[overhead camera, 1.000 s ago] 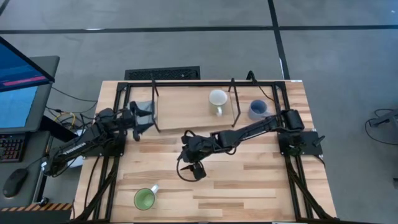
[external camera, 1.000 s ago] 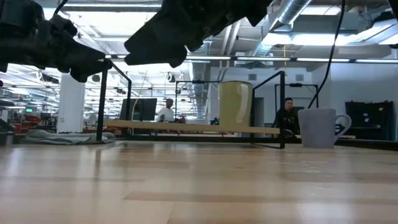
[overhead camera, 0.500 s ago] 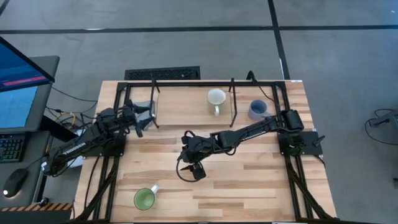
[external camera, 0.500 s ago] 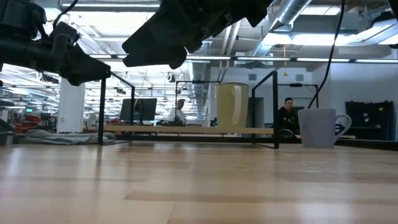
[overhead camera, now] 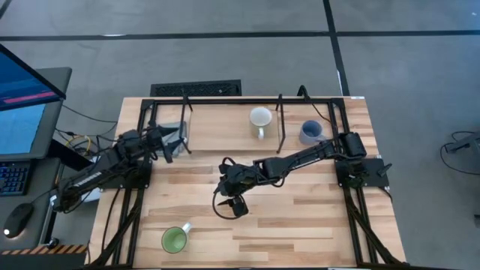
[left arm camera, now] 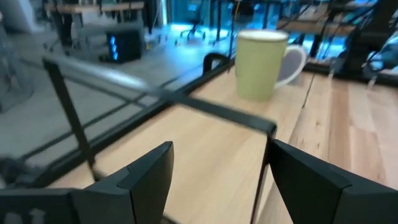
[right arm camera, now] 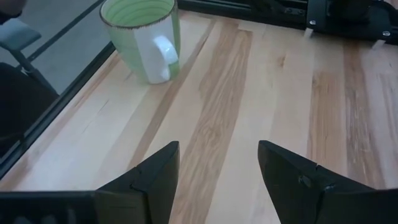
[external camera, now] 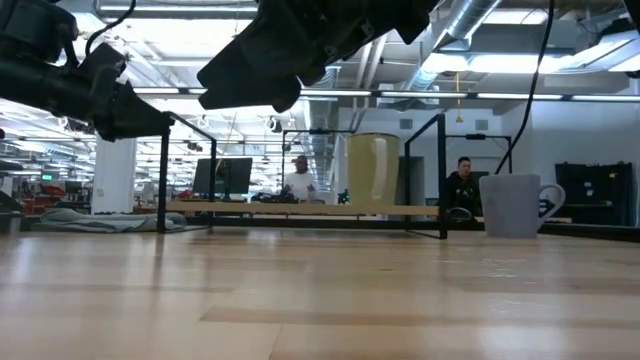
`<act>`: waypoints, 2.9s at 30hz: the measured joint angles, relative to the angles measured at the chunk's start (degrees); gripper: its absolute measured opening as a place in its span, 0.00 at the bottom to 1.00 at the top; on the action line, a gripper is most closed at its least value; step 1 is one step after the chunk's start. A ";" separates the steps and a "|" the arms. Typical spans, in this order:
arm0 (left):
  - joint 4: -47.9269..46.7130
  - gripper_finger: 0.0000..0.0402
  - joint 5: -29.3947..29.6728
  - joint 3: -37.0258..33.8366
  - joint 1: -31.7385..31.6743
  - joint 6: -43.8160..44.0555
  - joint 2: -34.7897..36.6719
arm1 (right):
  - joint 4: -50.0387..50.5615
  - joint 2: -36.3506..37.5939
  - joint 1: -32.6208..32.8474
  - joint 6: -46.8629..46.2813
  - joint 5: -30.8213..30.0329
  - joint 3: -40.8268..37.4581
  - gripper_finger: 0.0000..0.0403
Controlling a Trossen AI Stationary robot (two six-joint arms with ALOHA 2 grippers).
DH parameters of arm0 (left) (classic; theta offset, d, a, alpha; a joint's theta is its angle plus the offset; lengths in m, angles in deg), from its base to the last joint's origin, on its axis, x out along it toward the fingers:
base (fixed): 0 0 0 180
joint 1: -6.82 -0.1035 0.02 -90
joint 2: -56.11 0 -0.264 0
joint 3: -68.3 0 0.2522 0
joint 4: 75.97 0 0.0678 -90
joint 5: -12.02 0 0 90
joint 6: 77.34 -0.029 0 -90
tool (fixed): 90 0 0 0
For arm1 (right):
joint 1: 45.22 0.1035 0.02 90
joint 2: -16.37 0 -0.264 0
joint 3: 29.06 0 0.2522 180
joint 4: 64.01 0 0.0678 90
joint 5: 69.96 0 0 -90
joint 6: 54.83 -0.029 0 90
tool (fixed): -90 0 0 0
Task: Stack small to large cups/mugs on shelf
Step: Put the green mug on the shelf
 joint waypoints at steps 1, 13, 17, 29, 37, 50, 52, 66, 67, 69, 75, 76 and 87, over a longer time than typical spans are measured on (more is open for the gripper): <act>-1.46 0.63 0.33 0.66 -0.02 0.37 -0.02 | 0.02 -0.02 0.00 -0.07 0.00 0.00 0.59; -6.85 0.63 4.53 4.04 -0.07 3.94 -0.05 | 0.46 -0.02 0.02 -0.13 0.11 0.00 0.59; -7.27 0.63 3.61 4.04 -0.07 4.93 -0.05 | 0.85 -0.02 0.02 -0.13 0.13 0.00 0.59; -10.10 0.63 0.68 4.04 -0.07 13.13 -0.05 | 1.22 -0.04 0.02 -0.12 0.15 0.00 0.59; -11.47 0.63 0.68 4.02 -0.07 15.87 -0.05 | 1.27 -0.04 0.09 -0.11 0.17 0.00 0.59; -13.81 0.63 0.27 4.02 -0.03 21.65 -0.05 | 2.69 -0.04 -0.11 -0.66 0.19 0.00 0.59; -13.88 0.63 -1.60 4.02 -0.03 22.03 -0.05 | 2.69 -0.04 -0.13 -0.66 0.17 0.00 0.59; -18.43 0.63 -8.92 7.46 5.78 28.21 -0.07 | 2.81 -0.04 -0.43 -0.73 0.18 0.00 0.59; -18.72 0.63 -9.21 8.00 6.46 28.72 -0.07 | 2.94 -0.04 -0.37 -1.00 0.18 0.00 0.59; -19.95 0.63 -9.98 9.16 7.82 29.75 -0.05 | 3.13 -0.04 -0.37 -1.10 0.17 0.00 0.59; -19.27 0.63 -13.67 10.16 13.09 33.12 -0.07 | 2.01 -0.04 -0.02 -0.64 0.17 0.00 0.59; -18.08 0.63 -14.74 10.16 14.16 33.45 -0.07 | 1.74 -0.04 0.00 -0.68 0.20 0.00 0.59; 1.92 0.63 -22.68 10.20 29.21 30.08 -0.05 | -2.65 -0.05 0.79 -0.74 -2.19 0.00 0.59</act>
